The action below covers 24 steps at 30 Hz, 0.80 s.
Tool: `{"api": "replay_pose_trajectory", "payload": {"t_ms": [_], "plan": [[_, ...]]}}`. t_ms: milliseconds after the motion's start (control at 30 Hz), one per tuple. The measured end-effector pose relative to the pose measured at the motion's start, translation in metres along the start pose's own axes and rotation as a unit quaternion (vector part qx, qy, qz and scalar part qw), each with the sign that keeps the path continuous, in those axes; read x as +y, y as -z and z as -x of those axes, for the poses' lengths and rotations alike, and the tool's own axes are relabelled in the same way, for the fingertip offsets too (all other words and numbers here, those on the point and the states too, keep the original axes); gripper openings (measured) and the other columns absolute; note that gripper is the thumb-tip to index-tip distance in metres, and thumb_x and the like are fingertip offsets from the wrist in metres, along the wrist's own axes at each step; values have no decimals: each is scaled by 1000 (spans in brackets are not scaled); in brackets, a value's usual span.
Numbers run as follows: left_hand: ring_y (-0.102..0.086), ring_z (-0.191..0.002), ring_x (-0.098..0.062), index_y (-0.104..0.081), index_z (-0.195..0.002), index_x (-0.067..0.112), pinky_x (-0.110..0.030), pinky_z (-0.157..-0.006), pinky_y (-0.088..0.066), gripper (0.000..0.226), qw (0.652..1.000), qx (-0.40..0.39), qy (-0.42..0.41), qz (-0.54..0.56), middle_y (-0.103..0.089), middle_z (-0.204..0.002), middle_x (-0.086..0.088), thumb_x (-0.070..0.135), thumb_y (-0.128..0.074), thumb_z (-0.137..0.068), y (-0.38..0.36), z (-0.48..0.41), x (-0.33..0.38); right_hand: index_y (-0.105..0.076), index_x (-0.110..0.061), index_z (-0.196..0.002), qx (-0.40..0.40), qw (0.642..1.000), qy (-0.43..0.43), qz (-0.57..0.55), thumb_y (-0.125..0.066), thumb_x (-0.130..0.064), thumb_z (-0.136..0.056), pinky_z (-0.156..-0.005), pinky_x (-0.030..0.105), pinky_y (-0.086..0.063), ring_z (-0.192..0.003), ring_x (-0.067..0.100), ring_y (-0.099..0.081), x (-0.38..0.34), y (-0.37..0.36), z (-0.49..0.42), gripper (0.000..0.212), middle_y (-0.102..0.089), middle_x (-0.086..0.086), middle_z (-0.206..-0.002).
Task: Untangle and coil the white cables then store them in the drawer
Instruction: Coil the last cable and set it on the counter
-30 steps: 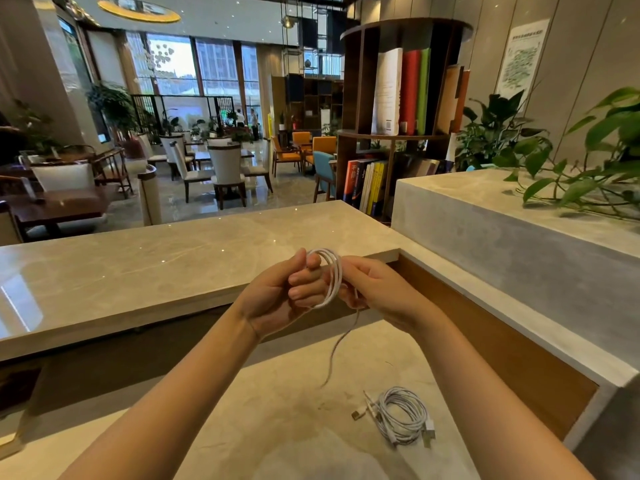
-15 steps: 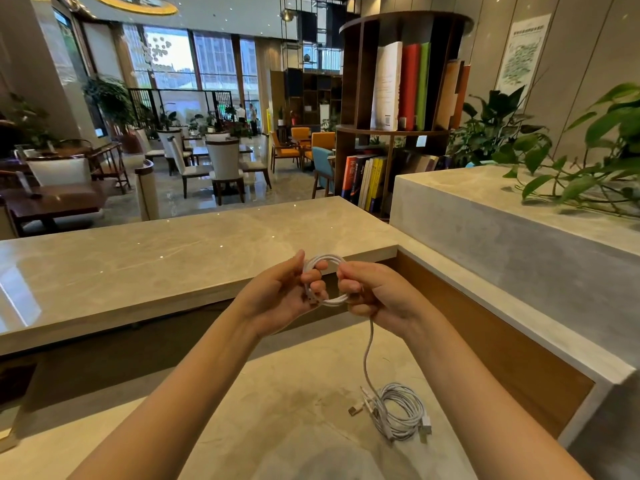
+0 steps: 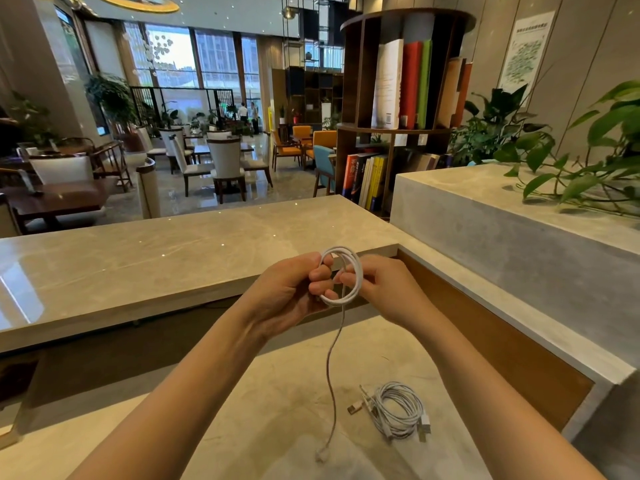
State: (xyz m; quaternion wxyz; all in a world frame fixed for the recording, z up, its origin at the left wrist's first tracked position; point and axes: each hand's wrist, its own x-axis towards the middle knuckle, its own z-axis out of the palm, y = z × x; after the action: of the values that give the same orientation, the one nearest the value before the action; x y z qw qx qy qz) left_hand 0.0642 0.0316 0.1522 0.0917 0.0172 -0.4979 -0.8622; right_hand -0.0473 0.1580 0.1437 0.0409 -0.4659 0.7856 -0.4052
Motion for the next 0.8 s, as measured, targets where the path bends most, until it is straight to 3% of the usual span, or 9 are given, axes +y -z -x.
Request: {"api": "replay_pose_trajectory", "payload": {"t_ms": [67,133,300,400,533,667,700,733,800], "plan": [[-41,-52,-10,-57,-84,6,-26,-60,-49,25,995,24,-41,-86,-43,-60,-1,15,-38,-97,1,-4,-1,-73,-7,-98,8,981,-75,-180,-57,-20,-92,-62,18,-53,-71,13,-67,-1,-2,2,21,-71,7,-84],[-44,-53,-9,-57,-84,8,-24,-62,-49,25,980,49,-69,-177,-45,-60,1,17,-38,-98,3,-7,-3,-72,-3,-98,-3,935,-139,-325,-57,-18,-92,-61,20,-56,-70,15,-71,-3,-6,5,22,-74,12,-84],[-49,-53,-5,-57,-80,13,-21,-62,-45,29,897,98,-126,-412,-51,-58,6,20,-36,-99,8,-16,-14,-74,-4,-90,16,827,-228,-513,-64,-18,-86,-80,35,-57,-86,25,-69,-3,-11,10,18,-73,16,-93],[-54,-60,-10,-61,-86,8,-26,-65,-45,30,880,135,-132,-435,-58,-67,-3,21,-37,-99,16,-22,-26,-76,-9,-76,2,781,-256,-569,-61,-20,-88,-93,41,-49,-86,24,-67,-7,-12,16,22,-73,11,-83],[-61,-79,-16,-65,-101,10,-22,-71,-48,29,857,158,-155,-466,-68,-90,-9,21,-39,-99,18,-22,-37,-72,-5,-87,-39,727,-276,-628,-59,-17,-88,-94,42,-47,-89,26,-65,-8,-23,23,18,-71,14,-82],[-54,-66,-12,-64,-92,10,-18,-62,-45,29,877,132,-128,-444,-60,-74,-3,21,-38,-99,19,-25,-37,-67,-8,-80,-50,700,-266,-661,-49,-28,-95,-86,38,-45,-69,18,-59,-2,-24,25,31,-62,5,-59],[-50,-61,-10,-62,-86,11,-19,-60,-43,30,884,129,-121,-432,-56,-67,-1,21,-38,-99,20,-26,-38,-64,-8,-76,-53,698,-259,-665,-49,-31,-95,-84,36,-44,-65,16,-56,-1,-25,26,34,-57,3,-57],[-47,-58,-9,-61,-81,12,-20,-59,-41,30,892,129,-116,-417,-52,-63,1,21,-38,-99,21,-26,-40,-63,-9,-74,-54,725,-244,-642,-51,-30,-94,-83,35,-44,-65,16,-54,1,-27,27,31,-55,3,-58],[-46,-58,-10,-60,-82,11,-21,-61,-42,30,912,136,-102,-373,-50,-62,1,20,-38,-99,23,-26,-43,-62,-10,-80,-31,857,-198,-474,-56,-20,-92,-81,31,-45,-75,17,-56,8,-32,27,16,-60,4,-72]]}}
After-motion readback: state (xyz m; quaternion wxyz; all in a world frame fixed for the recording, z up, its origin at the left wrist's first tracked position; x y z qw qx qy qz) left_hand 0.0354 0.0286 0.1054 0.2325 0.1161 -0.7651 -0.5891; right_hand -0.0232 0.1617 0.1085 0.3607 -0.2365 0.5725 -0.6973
